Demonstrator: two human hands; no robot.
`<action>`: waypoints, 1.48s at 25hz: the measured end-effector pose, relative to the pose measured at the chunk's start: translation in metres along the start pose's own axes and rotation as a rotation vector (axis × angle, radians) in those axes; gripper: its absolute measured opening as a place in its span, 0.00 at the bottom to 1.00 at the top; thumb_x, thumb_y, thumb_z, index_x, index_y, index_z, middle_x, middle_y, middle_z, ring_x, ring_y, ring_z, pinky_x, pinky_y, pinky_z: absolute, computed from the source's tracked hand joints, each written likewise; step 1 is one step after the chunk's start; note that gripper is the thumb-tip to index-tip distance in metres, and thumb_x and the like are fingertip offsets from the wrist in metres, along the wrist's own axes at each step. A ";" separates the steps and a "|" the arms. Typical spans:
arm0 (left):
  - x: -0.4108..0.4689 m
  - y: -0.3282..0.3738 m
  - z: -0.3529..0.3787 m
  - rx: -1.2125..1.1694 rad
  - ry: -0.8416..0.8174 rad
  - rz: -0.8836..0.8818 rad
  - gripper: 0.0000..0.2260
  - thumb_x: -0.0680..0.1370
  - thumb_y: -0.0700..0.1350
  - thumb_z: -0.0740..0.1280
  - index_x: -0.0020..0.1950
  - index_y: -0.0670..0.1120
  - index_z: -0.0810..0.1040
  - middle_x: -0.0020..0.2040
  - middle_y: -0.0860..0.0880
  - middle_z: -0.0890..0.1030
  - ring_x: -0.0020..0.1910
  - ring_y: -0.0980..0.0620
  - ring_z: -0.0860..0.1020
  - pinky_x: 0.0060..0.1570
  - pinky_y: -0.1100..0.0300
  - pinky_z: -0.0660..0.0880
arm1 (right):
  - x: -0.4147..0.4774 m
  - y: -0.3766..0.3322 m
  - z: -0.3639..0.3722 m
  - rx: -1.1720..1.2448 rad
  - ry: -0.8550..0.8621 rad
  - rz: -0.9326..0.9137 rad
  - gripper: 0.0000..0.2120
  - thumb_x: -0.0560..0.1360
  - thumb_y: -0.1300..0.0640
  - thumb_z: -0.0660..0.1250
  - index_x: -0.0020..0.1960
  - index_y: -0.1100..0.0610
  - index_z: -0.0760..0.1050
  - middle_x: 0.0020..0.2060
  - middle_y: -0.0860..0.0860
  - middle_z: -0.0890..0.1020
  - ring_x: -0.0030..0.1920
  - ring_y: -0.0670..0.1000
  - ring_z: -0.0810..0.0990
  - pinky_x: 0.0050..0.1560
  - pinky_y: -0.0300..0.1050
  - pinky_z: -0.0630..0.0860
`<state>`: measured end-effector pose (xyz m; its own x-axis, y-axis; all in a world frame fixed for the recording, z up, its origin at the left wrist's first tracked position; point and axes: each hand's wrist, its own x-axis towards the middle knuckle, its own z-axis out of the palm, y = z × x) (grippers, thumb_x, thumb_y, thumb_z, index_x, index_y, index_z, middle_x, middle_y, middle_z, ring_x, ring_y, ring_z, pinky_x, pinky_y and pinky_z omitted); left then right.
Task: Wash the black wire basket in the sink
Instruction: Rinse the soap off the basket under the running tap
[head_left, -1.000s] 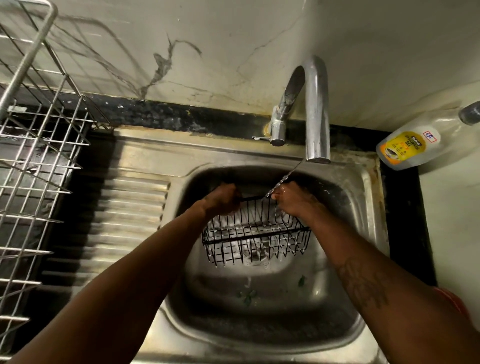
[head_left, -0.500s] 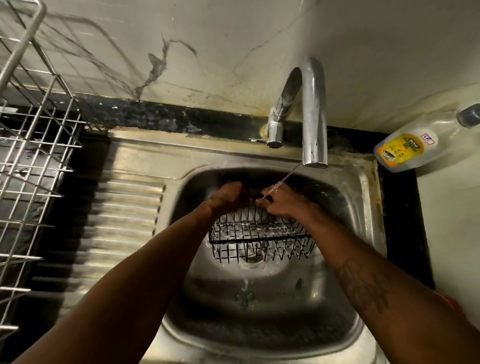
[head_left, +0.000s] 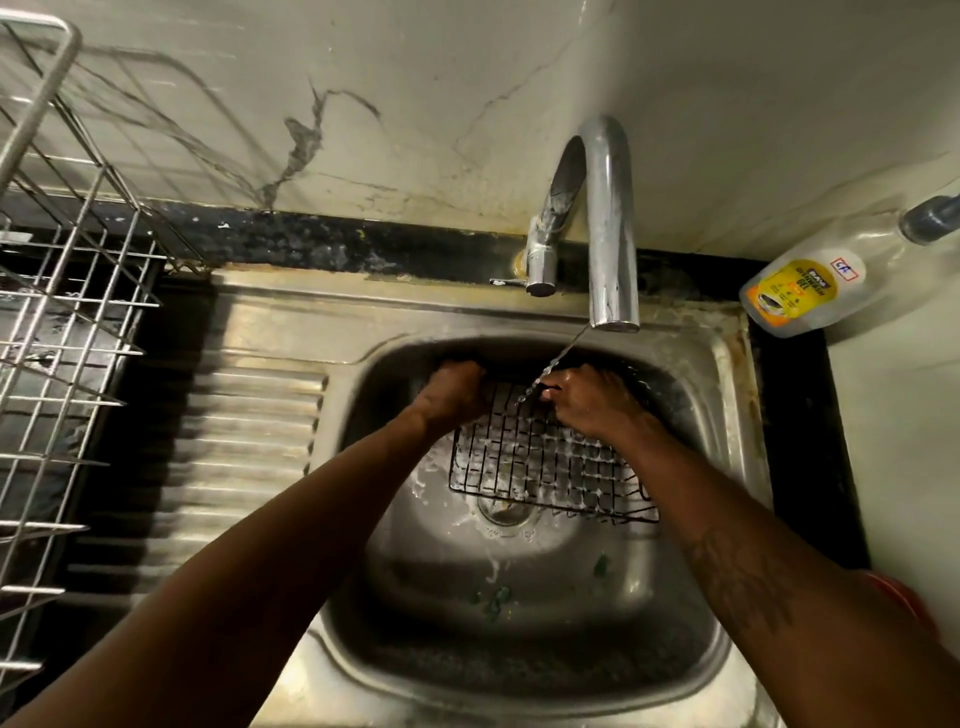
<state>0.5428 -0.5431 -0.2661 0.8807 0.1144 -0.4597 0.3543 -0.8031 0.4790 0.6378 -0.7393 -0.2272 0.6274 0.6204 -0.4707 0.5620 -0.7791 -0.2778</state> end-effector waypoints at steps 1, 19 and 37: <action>0.001 0.003 0.001 0.020 -0.006 -0.034 0.09 0.78 0.41 0.67 0.55 0.40 0.83 0.47 0.41 0.84 0.49 0.42 0.83 0.45 0.59 0.76 | -0.002 0.000 -0.001 -0.041 0.008 -0.019 0.18 0.80 0.55 0.66 0.68 0.44 0.77 0.60 0.53 0.83 0.60 0.57 0.80 0.59 0.47 0.76; -0.006 0.023 -0.013 -0.165 -0.268 -0.197 0.14 0.84 0.41 0.61 0.65 0.36 0.76 0.53 0.40 0.82 0.48 0.46 0.83 0.46 0.57 0.79 | -0.001 0.013 0.018 -0.018 -0.214 -0.002 0.07 0.78 0.56 0.66 0.53 0.47 0.77 0.51 0.51 0.82 0.50 0.54 0.80 0.53 0.54 0.78; -0.053 0.003 -0.046 0.103 -0.214 0.013 0.14 0.82 0.41 0.63 0.66 0.35 0.75 0.65 0.37 0.76 0.64 0.37 0.75 0.63 0.46 0.72 | -0.003 -0.011 0.018 -0.015 -0.114 -0.007 0.19 0.82 0.59 0.60 0.67 0.42 0.74 0.66 0.51 0.78 0.61 0.57 0.79 0.62 0.53 0.76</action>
<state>0.5116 -0.5248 -0.2054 0.7942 -0.0139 -0.6075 0.3000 -0.8605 0.4119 0.6201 -0.7346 -0.2375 0.5587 0.6111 -0.5607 0.5748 -0.7727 -0.2694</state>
